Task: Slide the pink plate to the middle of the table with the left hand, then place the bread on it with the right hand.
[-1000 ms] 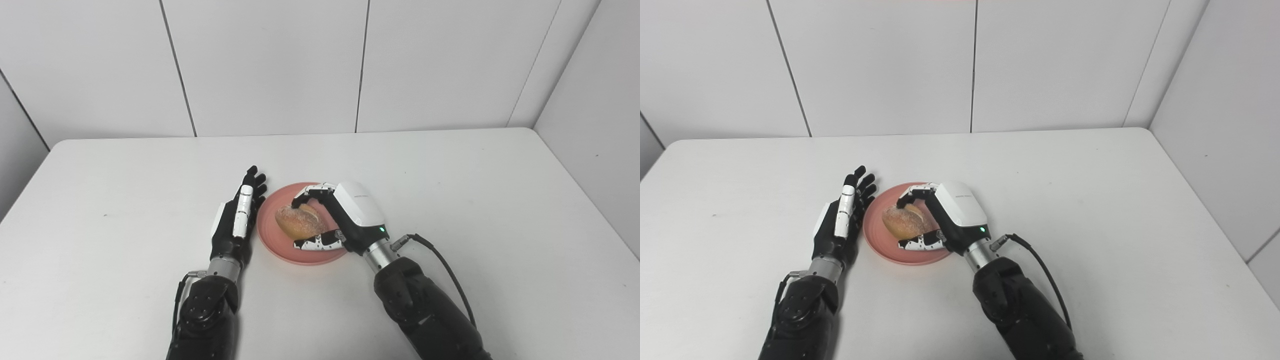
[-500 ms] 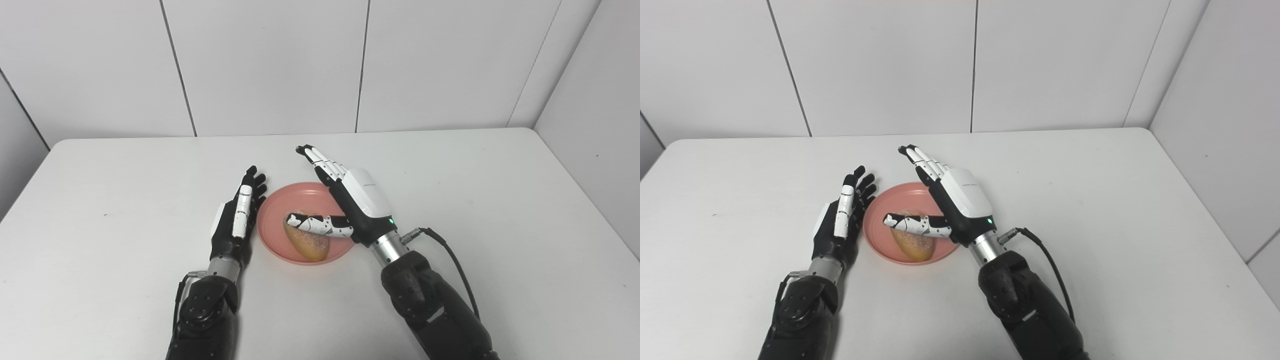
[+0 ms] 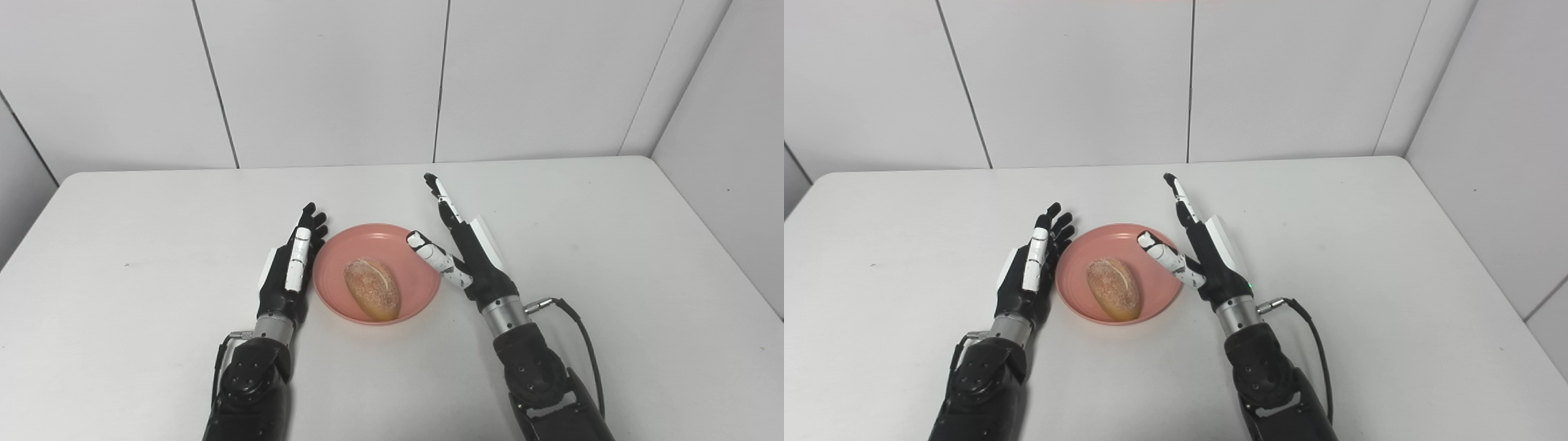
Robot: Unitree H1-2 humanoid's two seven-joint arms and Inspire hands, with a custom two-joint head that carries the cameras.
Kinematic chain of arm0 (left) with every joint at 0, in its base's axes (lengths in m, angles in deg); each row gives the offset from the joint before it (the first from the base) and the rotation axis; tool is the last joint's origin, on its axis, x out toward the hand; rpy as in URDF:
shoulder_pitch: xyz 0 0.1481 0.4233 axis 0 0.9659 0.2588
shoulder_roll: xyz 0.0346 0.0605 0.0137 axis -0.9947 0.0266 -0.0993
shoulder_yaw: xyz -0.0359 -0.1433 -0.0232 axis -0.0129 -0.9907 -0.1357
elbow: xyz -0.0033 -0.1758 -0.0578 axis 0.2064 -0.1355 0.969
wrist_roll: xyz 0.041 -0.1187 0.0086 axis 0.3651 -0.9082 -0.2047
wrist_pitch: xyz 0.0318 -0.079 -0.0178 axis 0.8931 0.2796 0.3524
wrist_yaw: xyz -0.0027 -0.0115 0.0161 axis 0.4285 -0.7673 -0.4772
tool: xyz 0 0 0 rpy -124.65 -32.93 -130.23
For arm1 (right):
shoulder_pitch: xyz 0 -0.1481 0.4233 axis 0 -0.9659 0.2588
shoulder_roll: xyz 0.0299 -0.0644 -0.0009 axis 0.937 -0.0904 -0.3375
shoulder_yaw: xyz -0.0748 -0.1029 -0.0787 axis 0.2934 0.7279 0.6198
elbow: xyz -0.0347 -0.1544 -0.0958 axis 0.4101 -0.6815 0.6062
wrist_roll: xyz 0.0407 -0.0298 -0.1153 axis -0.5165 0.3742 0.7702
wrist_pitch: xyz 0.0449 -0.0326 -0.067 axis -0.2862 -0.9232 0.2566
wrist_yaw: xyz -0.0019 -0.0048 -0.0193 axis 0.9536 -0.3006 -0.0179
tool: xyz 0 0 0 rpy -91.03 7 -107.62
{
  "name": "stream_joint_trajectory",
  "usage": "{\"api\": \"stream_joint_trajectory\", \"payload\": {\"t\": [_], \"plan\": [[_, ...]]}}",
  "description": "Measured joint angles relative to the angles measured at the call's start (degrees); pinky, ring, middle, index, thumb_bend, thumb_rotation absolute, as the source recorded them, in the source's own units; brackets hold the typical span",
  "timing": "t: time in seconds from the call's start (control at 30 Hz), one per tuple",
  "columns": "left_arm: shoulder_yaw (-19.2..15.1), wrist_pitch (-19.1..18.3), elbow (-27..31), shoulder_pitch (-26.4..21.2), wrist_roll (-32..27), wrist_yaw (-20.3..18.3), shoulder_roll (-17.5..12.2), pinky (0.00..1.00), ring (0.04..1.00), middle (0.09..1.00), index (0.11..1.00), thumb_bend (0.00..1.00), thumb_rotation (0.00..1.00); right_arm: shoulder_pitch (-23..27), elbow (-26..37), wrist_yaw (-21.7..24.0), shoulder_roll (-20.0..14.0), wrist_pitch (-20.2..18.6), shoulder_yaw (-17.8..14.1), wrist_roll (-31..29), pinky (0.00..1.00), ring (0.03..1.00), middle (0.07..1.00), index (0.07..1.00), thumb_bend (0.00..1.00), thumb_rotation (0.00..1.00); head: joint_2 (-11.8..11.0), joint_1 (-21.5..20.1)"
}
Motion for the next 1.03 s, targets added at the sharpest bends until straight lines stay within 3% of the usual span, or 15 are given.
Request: {"api": "stream_joint_trajectory", "payload": {"t": [0.13, 0.33, 0.63, 1.03], "plan": [[-0.01, 0.20, -0.15, 0.00, 0.03, 0.00, -0.19, 1.00, 0.986, 0.981, 0.983, 0.64, 1.00, 0.01, -1.51, 0.97, 0.71, -0.97, -1.73, -4.27, 1.00, 1.000, 1.000, 1.000, 0.69, 1.00, 0.18, 0.09], [0.00, 0.18, -0.08, 0.00, 0.11, -0.01, -0.59, 1.00, 1.000, 0.994, 0.995, 0.62, 1.00, -0.20, -4.42, 1.22, 2.48, -1.23, -4.95, -10.15, 1.00, 1.000, 1.000, 1.000, 0.74, 1.00, 0.26, -0.09], [0.08, 0.01, 0.39, 0.19, 0.11, -0.02, -1.09, 1.00, 1.000, 0.998, 1.000, 0.62, 1.00, -0.56, -4.61, 0.41, 5.81, -1.64, -5.98, -13.59, 1.00, 1.000, 1.000, 1.000, 0.76, 1.00, 0.61, -0.35], [0.21, -0.60, 1.02, 0.45, 0.13, -0.05, -1.22, 1.00, 1.000, 1.000, 1.000, 0.62, 1.00, -1.66, -4.35, 0.73, 6.28, -3.49, -6.21, -18.42, 1.00, 1.000, 1.000, 1.000, 0.69, 1.00, 0.88, -0.53]]}}
